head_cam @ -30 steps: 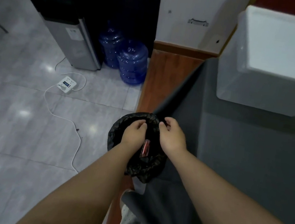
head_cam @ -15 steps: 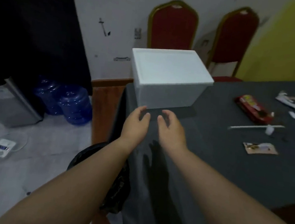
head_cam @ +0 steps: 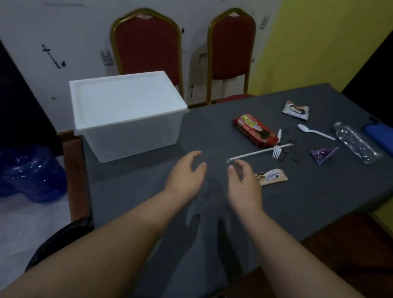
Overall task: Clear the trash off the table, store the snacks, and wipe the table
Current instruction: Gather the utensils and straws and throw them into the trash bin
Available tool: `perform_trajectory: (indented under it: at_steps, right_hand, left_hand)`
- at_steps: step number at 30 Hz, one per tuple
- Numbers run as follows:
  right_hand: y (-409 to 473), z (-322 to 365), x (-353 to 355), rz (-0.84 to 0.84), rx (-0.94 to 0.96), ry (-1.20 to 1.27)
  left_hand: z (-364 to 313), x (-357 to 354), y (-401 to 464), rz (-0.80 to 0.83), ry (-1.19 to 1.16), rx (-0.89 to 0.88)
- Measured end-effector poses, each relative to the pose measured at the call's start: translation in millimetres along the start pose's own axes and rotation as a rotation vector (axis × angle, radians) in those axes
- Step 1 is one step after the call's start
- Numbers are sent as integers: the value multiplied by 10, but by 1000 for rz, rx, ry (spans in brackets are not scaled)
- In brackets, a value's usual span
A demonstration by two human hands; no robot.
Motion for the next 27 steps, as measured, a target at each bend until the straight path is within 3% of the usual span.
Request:
perform_trajectory:
  at_steps: [13,22,27]
  right_hand:
    - [1251,-939,1361,68,-96,-117]
    - [1526,-993,1285,102,-102,-114]
    - [1692,-945,1376,57,-86,-105]
  left_hand:
    - [-523,-1647,368,-23,24,140]
    - [-529,-1751,678,-24,92,162]
    - [-550,-1786,895,65,168,128]
Point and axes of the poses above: each hand's wrist, its own y-axis towards the middle knuckle, its own x-axis out of the back of the hand, z = x × y, the point moved 5 cm from there along y, towards the middle knuckle, and after that the axes turned 2 degrees about y, right-handed, at the moved point
